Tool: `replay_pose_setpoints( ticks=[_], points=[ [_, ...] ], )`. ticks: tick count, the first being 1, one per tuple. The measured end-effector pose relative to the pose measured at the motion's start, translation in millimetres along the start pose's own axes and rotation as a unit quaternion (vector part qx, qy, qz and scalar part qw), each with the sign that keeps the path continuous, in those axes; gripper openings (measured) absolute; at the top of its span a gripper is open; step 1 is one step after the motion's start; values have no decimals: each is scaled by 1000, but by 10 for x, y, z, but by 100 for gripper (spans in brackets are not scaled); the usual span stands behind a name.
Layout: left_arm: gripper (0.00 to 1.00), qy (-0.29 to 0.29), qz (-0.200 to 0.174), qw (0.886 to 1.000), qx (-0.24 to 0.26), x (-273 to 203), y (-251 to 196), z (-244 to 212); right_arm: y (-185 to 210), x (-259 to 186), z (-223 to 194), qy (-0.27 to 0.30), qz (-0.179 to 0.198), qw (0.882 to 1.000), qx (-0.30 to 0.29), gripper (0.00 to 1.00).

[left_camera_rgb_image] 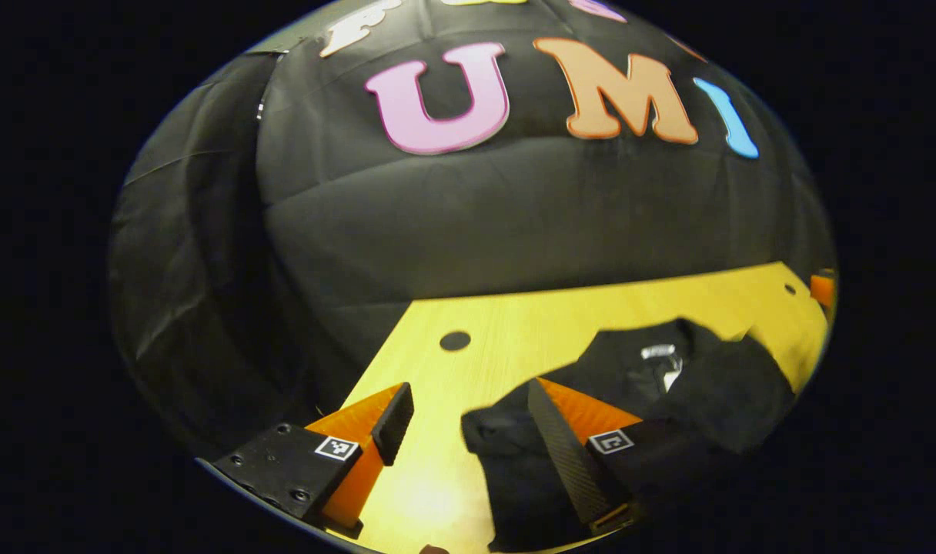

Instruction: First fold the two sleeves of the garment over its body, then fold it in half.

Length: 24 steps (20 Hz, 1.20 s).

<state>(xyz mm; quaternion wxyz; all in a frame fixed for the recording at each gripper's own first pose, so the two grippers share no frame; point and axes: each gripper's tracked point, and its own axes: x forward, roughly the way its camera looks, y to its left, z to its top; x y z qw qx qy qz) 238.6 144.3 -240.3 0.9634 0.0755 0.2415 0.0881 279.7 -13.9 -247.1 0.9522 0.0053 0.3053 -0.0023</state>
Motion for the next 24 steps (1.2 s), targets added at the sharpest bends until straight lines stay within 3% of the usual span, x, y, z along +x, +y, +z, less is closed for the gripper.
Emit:
replay_pose_setpoints(
  ticks=[1, 5, 10, 11, 15, 18, 24],
  points=[
    [93, -28, -5, 1000, -2, -63, -14, 188, -4, -65, 44, -11, -2, 1000, -3, 98],
    [92, -86, -18, 996, 16, -477, -13, 612, 205, -572, 291, -69, 7, 998, -9, 98],
    [92, -130, -30, 991, -10, -1264, 217, 753, 525, -1503, 290, -129, 0, 991, -28, 98],
    [93, -144, -29, 989, -12, -1423, 273, 795, 573, -1688, 275, -141, -4, 989, -30, 93],
    [92, -191, -34, 981, -22, -2135, 409, 806, 773, -2368, 49, -166, -10, 986, -22, 97],
    [92, -213, -41, 976, -11, -2551, 483, 869, 909, -2638, -77, -173, -9, 985, -23, 94],
    [92, -218, -61, 974, -22, -2881, 595, 818, 1090, -2967, -8, -195, -3, 981, -15, 96]
  ],
)
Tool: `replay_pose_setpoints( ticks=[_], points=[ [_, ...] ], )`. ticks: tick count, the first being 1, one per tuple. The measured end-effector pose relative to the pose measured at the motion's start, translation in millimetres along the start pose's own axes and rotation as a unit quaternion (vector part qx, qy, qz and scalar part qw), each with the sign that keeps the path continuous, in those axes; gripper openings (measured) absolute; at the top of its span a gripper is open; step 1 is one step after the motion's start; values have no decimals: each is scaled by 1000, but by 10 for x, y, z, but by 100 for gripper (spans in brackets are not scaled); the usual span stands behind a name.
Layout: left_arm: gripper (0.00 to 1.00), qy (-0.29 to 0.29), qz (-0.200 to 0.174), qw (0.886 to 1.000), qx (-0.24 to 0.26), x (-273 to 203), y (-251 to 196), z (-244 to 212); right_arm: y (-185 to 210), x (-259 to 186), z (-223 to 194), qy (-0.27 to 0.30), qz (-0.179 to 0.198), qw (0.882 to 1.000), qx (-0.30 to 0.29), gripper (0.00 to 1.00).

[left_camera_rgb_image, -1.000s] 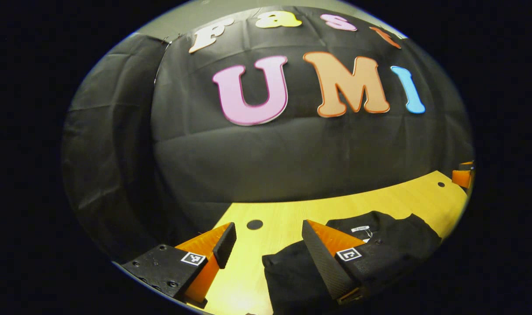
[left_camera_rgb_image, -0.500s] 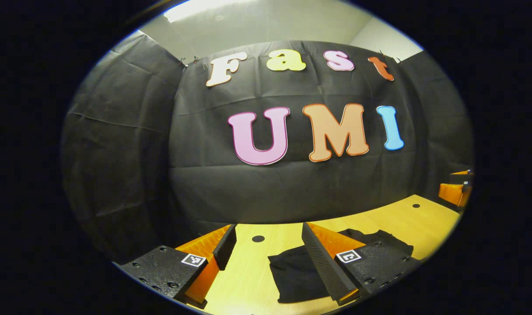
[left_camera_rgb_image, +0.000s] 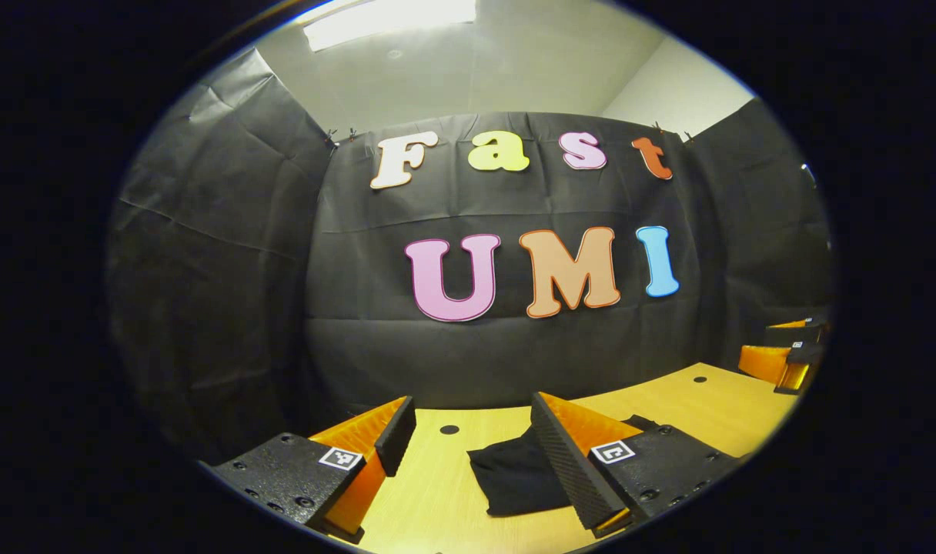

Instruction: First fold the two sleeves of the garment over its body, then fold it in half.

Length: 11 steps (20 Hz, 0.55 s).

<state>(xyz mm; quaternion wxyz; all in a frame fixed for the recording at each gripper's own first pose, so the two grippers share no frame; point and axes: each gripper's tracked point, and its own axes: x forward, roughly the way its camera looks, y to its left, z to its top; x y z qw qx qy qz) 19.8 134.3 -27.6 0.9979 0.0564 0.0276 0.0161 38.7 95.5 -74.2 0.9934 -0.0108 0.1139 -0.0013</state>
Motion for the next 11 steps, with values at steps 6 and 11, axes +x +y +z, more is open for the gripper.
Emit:
replay_pose_setpoints(
  ticks=[6, 11],
  points=[
    [92, -3, 0, 1000, 7, -180, 108, 43, 25, -210, 76, -13, -3, 1000, 5, 93],
    [84, -10, 0, 1000, 7, -277, 131, 112, -24, -360, 127, -22, -9, 1000, 9, 93]
  ],
)
